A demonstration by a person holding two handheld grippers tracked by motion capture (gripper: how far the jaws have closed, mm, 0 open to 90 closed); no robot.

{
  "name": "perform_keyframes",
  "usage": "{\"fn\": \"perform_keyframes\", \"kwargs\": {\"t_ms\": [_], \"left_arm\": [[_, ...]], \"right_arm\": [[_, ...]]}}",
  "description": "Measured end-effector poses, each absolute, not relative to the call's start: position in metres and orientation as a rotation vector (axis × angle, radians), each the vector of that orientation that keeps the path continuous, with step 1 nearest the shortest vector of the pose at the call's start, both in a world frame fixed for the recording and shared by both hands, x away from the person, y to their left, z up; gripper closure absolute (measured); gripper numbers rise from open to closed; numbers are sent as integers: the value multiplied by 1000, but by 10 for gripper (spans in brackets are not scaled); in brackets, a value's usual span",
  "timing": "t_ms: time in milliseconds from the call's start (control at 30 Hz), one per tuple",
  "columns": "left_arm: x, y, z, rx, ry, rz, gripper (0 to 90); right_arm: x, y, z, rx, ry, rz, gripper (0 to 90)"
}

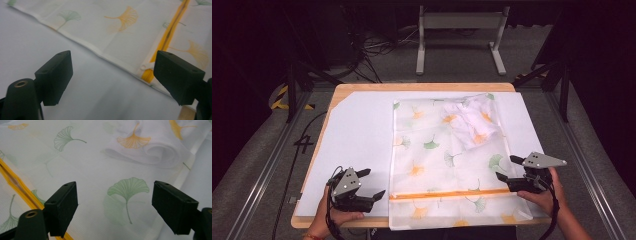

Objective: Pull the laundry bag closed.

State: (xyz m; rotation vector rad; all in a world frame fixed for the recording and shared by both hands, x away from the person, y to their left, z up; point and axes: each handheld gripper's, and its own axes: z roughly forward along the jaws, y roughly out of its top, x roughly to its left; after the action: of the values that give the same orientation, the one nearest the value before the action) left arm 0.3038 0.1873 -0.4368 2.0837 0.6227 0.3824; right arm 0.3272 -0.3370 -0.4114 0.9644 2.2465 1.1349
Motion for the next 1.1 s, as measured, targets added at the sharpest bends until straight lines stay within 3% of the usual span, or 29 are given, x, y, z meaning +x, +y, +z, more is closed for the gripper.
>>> {"fn": "perform_keyframes", "kwargs": {"t_ms": [100, 200, 233, 333, 467, 567, 733, 1100], "left_arm": [[304, 183, -439, 2096, 600, 351, 177], [302, 179, -440, 2113, 564, 337, 246], [300, 179, -438, 2100, 538, 327, 375], [298, 179, -437, 2089, 505, 318, 501], [292, 180, -435, 2092, 456, 297, 759], [288, 178, -435, 2100, 441, 274, 843], [281, 175, -434, 2109, 431, 266, 892], [266, 163, -440, 2156, 402, 211, 900]], "right_arm": [[328, -331, -412, 948, 2265, 1124, 224], [327, -322, -413, 927, 2281, 1114, 228], [328, -318, -413, 912, 2289, 1110, 229], [329, -314, -414, 909, 2295, 1116, 225], [330, -309, -415, 898, 2310, 1118, 224], [332, -304, -415, 883, 2327, 1117, 227], [337, -292, -413, 847, 2358, 1130, 253], [345, -251, -411, 721, 2448, 1161, 276]]}}
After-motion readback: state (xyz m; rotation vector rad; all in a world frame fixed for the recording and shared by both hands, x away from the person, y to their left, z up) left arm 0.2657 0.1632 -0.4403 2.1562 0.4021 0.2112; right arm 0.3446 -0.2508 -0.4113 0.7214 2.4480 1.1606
